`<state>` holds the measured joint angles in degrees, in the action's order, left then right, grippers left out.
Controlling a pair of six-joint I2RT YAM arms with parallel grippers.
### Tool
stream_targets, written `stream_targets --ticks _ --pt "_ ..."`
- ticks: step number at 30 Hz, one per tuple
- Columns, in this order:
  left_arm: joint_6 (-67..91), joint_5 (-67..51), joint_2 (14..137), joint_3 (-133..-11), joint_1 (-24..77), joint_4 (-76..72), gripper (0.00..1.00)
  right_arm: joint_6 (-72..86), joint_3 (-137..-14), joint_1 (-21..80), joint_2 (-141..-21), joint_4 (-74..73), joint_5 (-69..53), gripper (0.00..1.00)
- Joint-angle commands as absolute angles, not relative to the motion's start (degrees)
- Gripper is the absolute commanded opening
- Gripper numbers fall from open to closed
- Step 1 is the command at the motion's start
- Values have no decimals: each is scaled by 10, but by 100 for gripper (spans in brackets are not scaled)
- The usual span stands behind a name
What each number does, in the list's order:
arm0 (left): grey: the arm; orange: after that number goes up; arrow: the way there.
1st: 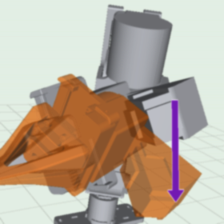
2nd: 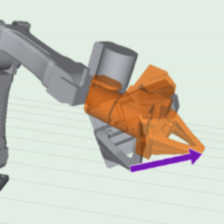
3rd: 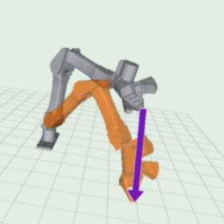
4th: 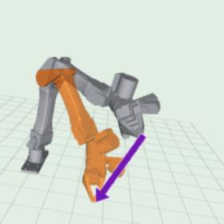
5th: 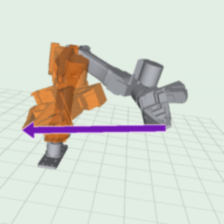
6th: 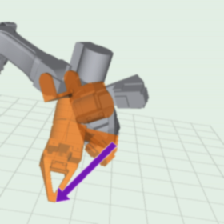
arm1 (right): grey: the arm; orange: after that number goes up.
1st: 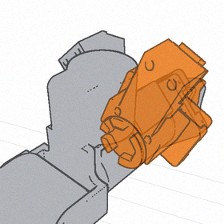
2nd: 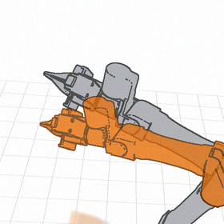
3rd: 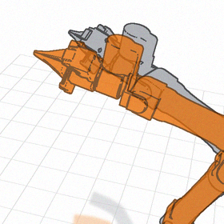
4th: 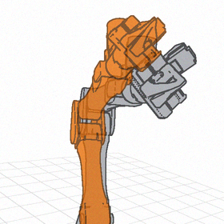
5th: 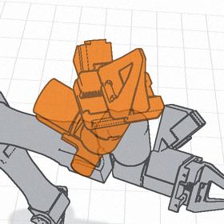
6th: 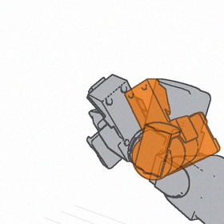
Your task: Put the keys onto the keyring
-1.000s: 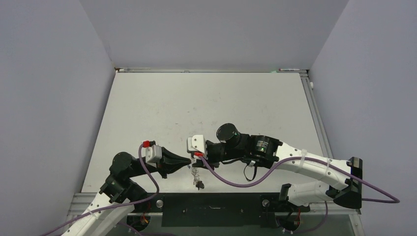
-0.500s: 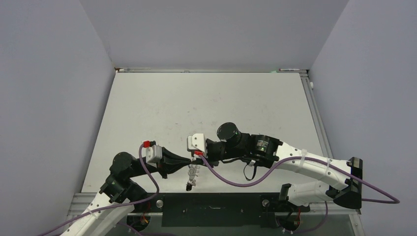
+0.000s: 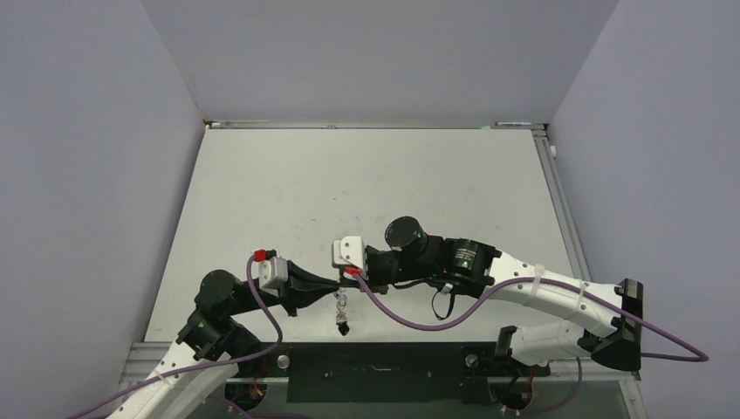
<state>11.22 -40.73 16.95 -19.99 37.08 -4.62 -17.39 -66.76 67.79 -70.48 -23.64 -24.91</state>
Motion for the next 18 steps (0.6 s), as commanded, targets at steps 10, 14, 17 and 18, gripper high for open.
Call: stream_targets --ticks 10,14,17,18 --pt "100 -384 133 -224 374 -57 46 -172 -657 674 -680 -181 -261 5" --pt "99 -379 120 -224 373 -58 56 -162 -639 674 -656 -157 -247 5" --pt "95 -373 113 -225 372 -54 51 -154 -626 673 -637 -138 -230 5" --pt "94 -370 112 -226 372 -52 49 -152 -622 674 -632 -133 -228 5"
